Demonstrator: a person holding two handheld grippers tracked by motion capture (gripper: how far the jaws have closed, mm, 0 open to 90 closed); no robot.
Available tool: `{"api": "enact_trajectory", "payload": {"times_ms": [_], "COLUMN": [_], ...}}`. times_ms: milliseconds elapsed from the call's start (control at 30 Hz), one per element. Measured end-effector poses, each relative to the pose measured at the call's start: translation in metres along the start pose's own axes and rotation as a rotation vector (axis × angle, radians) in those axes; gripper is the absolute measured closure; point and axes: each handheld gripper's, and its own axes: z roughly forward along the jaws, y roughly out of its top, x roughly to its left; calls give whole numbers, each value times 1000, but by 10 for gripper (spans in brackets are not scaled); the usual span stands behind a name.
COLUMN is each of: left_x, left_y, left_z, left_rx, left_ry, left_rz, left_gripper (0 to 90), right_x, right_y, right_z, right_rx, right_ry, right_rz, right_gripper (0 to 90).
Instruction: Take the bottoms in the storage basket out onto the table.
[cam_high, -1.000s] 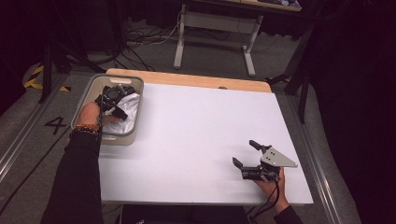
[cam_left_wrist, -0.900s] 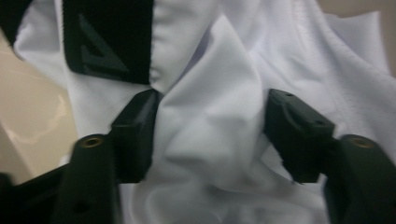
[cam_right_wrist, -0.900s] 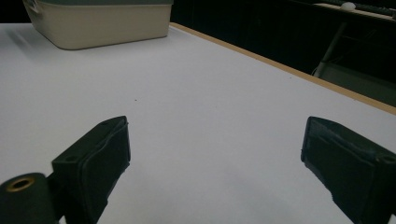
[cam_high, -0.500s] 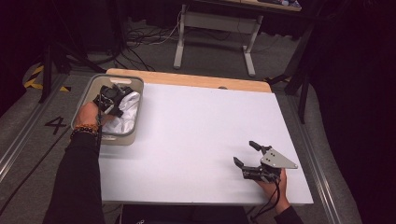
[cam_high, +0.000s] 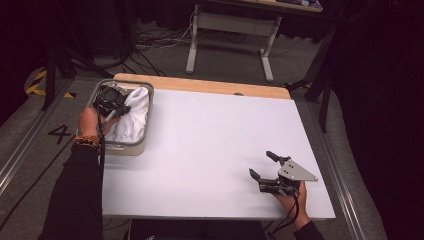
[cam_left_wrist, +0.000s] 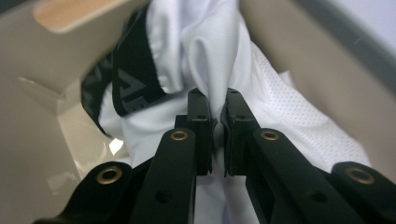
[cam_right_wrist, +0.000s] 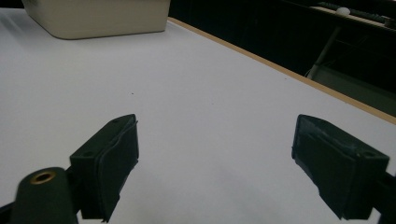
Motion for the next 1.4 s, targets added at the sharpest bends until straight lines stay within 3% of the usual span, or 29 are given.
{"api": "enact_trajectory", "payload": {"times_ms": [100, 133, 167, 200, 233, 267, 300, 333, 400, 433, 567, 733, 833, 867, 900, 933, 967, 1000, 1167, 1200, 1233, 1267, 1300, 1367, 1400], "left_x": [-3, -5, -5, -9, -9, -12, -12, -16, -18, -23, -34, -47, -64, -64, -73, -73, -83, -83, -116, -131, -131, -145, -145, -166, -166], "left_y": [-1, -1, -1, -1, -1, 0, 0, 1, 1, 3, 9, 17, 26, 26, 31, 31, 38, 38, 54, 61, 61, 68, 68, 77, 77], "left_z": [-15, -25, -25, -34, -34, -42, -42, -50, -54, -62, -77, -89, -96, -96, -98, -98, -101, -101, -107, -109, -109, -109, -109, -107, -107], "left_rx": [-111, -171, -171, -215, -215, -264, -264, -315, -336, -383, -451, -494, -536, -536, -556, -556, -571, -571, -599, -605, -605, -609, -609, -613, -613], "left_ry": [-15, -12, -12, -15, -15, -15, -15, -10, -14, -16, -31, -50, -87, -87, -109, -109, -131, -131, -165, -189, -189, -213, -213, -264, -264], "left_rz": [-44, -39, -39, -40, -40, -27, -27, -22, -18, 0, 27, 57, 84, 84, 94, 94, 112, 112, 161, 178, 178, 201, 201, 230, 230], "left_gripper": [844, 844, 845, 845, 845, 845, 845, 845, 845, 845, 846, 846, 846, 846, 846, 846, 846, 846, 846, 846, 846, 847, 846, 846, 846], "right_x": [1, 1, 1, 1, 1, 1, 1, 0, 0, 0, -2, -2, -3, -3, -4, -4, -5, -5, -6, -8, -8, -9, -9, -10, -10], "right_y": [1, 1, 1, 1, 1, 1, 1, 1, 1, 1, 0, 0, 0, 0, -1, -1, -1, -1, -1, -1, -2, -2, -2, -2, -2], "right_z": [-2, -2, -2, -1, -1, -1, -1, -1, -1, -2, -2, -1, -1, -1, -1, -1, -2, -2, -3, -3, -4, -4, -4, -5, -5], "right_rx": [-10, -11, -11, -10, -10, -11, -11, -12, -13, -13, -14, -12, -13, -13, -12, -12, -15, -15, -15, -15, -17, -17, -17, -18, -18], "right_ry": [-1, -2, -2, 0, 0, -2, -2, -5, -9, -12, -17, -20, -24, -24, -30, -30, -29, -29, -38, -41, -43, -44, -44, -51, -51], "right_rz": [1, 1, 1, 3, 3, 5, 5, 8, 9, 11, 18, 21, 24, 24, 26, 26, 35, 35, 42, 42, 43, 45, 45, 48, 48], "right_gripper": [147, 147, 147, 147, 147, 147, 147, 147, 147, 147, 147, 147, 147, 147, 146, 146, 145, 145, 145, 145, 145, 145, 145, 145, 145]}}
